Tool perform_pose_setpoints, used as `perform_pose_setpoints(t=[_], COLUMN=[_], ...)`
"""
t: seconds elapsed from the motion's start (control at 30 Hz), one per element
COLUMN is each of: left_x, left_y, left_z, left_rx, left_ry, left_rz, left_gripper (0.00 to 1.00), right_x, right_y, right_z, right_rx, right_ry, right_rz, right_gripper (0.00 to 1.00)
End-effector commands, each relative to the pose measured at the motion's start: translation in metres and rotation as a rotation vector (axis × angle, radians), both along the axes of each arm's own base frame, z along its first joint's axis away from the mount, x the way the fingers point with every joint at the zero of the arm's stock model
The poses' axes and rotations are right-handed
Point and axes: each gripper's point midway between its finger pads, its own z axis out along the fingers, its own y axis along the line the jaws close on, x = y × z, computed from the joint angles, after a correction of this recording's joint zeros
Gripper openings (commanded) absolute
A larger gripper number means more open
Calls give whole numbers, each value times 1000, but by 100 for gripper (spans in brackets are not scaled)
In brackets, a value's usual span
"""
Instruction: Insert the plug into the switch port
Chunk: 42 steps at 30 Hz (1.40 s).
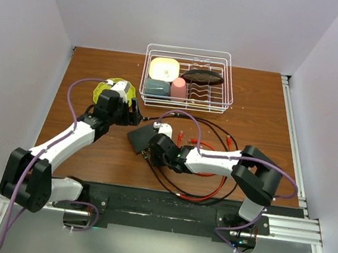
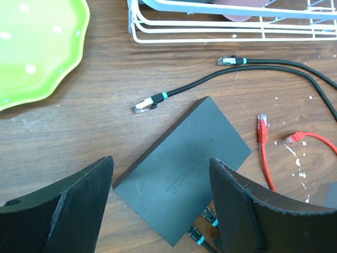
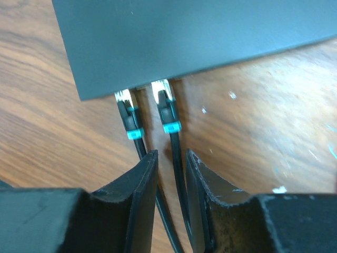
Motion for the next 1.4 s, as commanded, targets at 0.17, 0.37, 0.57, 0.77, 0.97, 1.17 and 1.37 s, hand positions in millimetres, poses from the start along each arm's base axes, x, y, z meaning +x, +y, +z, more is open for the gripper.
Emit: perform_pose_setpoints(t=[0.17, 0.37, 0.57, 0.77, 0.97, 1.17, 1.37], left_x=[1, -13, -20, -20, -19, -16, -18], left_y=[-9, -17, -21, -21, -22, -23, -20], left_z=[81, 128, 144, 147, 150, 141, 139], left_rx=[-71, -189, -230, -232, -233, -215, -195], left_ry=[-236, -419, -462, -454, -452, -401, -385], left_rz=[-72, -119, -144, -141, -140, -139, -138], left_gripper=[81, 99, 100, 100, 100, 100, 99], right_x=[16, 14, 12, 11, 13, 17, 21], right_y=[-32, -45, -55, -65, -75, -79, -74], right_z=[93, 115, 121, 129, 134, 136, 136], right_rx=[47, 82, 105, 112, 94, 68, 58], right_ry=[-190, -237, -256, -286, -300, -309, -308], right_rz=[-93, -102, -113, -122, -159, -185, -190], right_gripper=[58, 84, 98, 99, 99, 98, 98])
